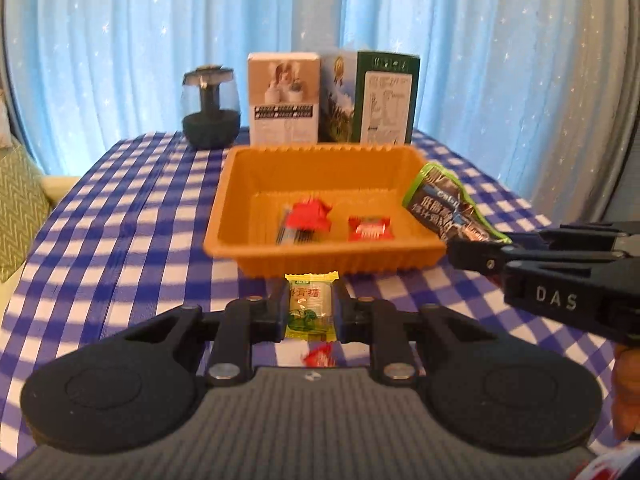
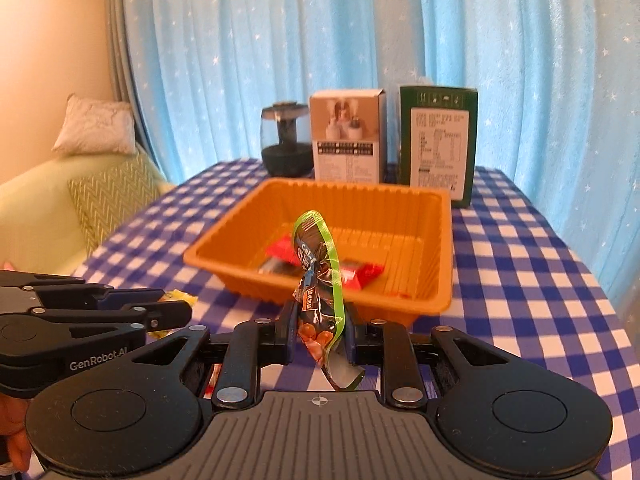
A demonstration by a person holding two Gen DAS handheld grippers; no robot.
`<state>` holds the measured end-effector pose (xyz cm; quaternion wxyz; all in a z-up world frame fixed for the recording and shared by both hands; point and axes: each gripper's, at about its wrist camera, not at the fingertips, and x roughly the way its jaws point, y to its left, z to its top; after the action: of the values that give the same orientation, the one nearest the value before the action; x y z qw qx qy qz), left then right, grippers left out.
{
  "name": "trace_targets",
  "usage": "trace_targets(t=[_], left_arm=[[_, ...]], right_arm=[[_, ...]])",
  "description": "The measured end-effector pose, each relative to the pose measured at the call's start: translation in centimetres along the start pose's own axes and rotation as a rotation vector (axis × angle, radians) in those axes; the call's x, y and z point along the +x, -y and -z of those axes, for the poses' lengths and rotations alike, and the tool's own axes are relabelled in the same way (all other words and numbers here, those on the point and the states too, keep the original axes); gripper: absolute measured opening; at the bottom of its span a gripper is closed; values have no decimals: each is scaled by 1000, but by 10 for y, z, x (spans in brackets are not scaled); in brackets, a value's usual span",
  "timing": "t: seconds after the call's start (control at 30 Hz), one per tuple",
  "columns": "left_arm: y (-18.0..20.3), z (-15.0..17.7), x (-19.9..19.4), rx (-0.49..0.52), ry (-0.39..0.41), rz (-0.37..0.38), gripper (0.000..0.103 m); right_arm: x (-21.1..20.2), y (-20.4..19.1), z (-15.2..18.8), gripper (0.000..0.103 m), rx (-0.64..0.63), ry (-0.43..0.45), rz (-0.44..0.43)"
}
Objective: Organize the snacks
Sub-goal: 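Carry the yellow-green candy and green-edged packet over the orange tray with both grippers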
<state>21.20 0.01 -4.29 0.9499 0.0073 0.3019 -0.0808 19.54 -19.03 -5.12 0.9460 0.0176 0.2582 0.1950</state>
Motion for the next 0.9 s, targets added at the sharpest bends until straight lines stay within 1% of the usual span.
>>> trace_targets(t=[0.37, 0.7, 0.9], left_arm=[[-9, -40, 29, 0, 46, 16, 19], [-23, -55, 64, -45, 29, 30, 19], [-33, -63, 81, -63, 24, 25, 19]], right_arm=[[27, 5, -31, 23, 30, 15, 11], [62, 29, -54, 23, 80, 14, 34], [81, 44, -61, 23, 106, 0, 46]])
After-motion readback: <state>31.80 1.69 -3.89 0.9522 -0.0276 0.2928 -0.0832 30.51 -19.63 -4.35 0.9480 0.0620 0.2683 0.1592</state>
